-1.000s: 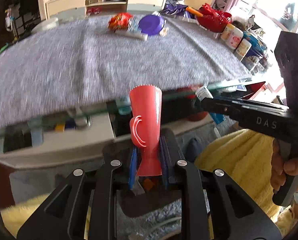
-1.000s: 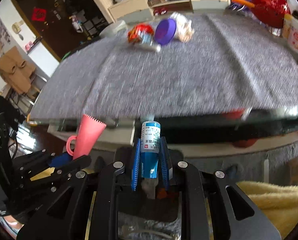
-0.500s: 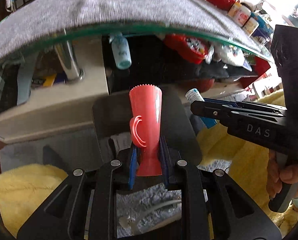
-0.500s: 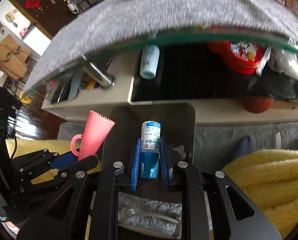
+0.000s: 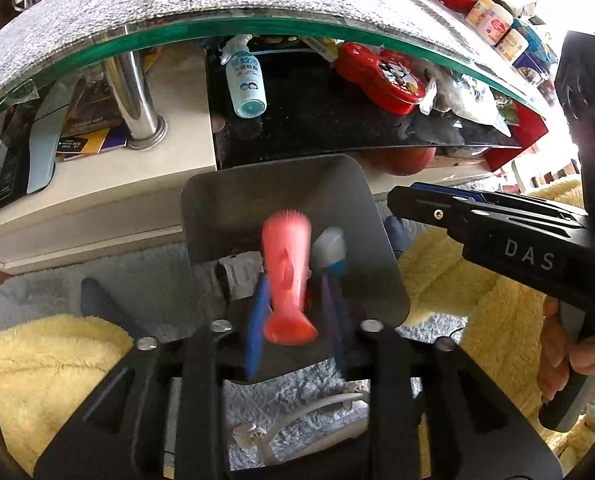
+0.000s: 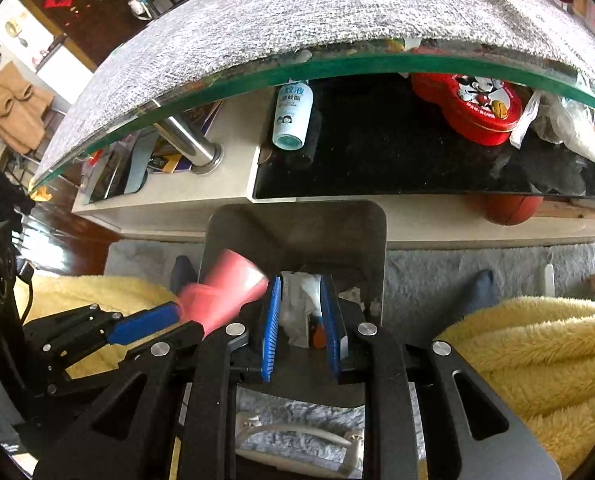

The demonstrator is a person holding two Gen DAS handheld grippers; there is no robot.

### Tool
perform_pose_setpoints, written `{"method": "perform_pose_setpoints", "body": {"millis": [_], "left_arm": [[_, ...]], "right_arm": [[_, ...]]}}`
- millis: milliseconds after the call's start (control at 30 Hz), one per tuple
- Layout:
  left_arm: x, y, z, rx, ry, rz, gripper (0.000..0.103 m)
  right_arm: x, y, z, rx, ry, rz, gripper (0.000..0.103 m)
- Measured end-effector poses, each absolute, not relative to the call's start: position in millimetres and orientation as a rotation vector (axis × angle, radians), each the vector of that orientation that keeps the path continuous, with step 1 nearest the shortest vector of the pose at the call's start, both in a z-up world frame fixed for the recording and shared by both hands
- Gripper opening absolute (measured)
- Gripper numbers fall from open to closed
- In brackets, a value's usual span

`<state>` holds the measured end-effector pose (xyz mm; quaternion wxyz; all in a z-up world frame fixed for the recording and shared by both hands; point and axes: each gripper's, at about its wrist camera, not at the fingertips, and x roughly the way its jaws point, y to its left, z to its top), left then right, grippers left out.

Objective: Collect trash
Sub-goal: 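Open the left tool over the bin while the right tool releases the bottle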

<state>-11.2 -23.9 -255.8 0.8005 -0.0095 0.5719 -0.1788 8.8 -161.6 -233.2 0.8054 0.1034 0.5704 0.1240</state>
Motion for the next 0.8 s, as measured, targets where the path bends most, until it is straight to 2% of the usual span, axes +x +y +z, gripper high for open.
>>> {"method": "perform_pose_setpoints", "body": {"millis": [33, 100, 167, 333, 367, 400, 500, 800], "left_arm": [[-11, -23, -254, -0.019, 1.222, -0.38, 0.037], [-10, -22, -251, -0.014, 1.211, -0.372, 0.047], [-9, -19, -248, -0.011, 1.202, -0.363, 0.052], [-2, -11, -234, -0.016, 1.17, -0.34, 0.075], [0, -11, -231, -0.02, 1.163, -0.336, 0.083], [2, -10, -229, -0.026, 1.156, -0.331, 0.088], [8, -8, -219, -0.037, 1.145, -0.337, 0.092], [39, -5, -183, -0.024, 1.074, -0.321, 0.092]], "right_arm": [[10, -163, -233, 0.223, 1.219, 0.261, 0.023], [12, -166, -230, 0.232, 1.212, 0.247, 0.029], [14, -171, -226, 0.24, 1.193, 0.226, 0.05], [21, -186, -209, 0.264, 1.139, 0.189, 0.079], [23, -188, -206, 0.267, 1.133, 0.186, 0.084], [25, -190, -204, 0.27, 1.127, 0.185, 0.086], [33, -198, -196, 0.295, 1.112, 0.183, 0.087], [69, -222, -148, 0.3, 1.006, 0.143, 0.088]]}}
